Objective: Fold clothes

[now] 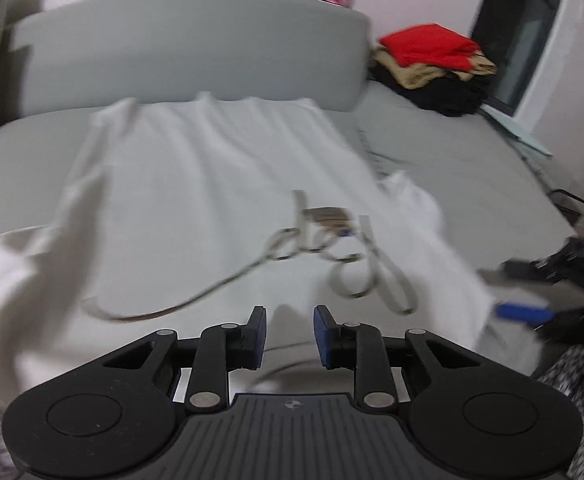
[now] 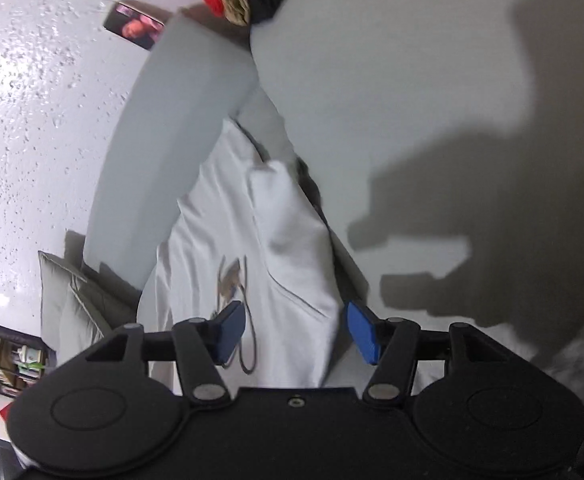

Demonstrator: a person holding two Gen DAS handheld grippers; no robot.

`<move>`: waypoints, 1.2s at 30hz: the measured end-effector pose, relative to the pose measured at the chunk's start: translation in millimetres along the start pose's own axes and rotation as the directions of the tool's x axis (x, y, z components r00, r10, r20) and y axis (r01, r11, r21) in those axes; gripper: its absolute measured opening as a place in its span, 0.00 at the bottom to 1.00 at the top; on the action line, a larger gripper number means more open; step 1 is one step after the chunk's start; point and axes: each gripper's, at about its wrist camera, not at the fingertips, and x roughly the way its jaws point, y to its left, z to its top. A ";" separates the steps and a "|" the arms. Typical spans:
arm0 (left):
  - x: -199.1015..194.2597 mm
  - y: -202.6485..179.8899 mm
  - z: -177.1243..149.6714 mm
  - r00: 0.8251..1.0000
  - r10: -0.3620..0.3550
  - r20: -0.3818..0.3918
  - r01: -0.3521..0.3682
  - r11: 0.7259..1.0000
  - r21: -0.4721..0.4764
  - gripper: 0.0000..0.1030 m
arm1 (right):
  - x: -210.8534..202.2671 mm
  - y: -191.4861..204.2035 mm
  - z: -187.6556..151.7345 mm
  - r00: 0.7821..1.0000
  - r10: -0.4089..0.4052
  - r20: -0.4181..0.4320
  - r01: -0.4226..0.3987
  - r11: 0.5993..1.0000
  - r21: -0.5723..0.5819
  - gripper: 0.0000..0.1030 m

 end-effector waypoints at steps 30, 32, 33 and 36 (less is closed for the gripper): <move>45.0 -30.9 -11.5 0.991 -0.081 -0.105 0.081 0.997 -0.003 0.25 | 16.4 2.2 20.1 0.990 0.049 0.129 -0.044 0.998 -0.044 0.41; 44.0 -30.2 -10.7 0.991 -0.085 -0.106 0.086 0.996 -0.003 0.25 | 18.9 -3.7 15.8 0.995 0.019 0.100 -0.015 0.999 -0.041 0.42; 43.5 -29.9 -10.3 0.991 -0.088 -0.106 0.088 0.996 -0.003 0.25 | 24.0 -5.4 15.6 0.995 0.007 0.103 -0.003 0.999 -0.038 0.42; 30.3 -28.7 -8.2 0.992 -0.089 -0.086 0.091 0.996 0.014 0.20 | 39.4 -10.6 14.9 0.993 -0.032 0.114 0.035 0.999 -0.029 0.39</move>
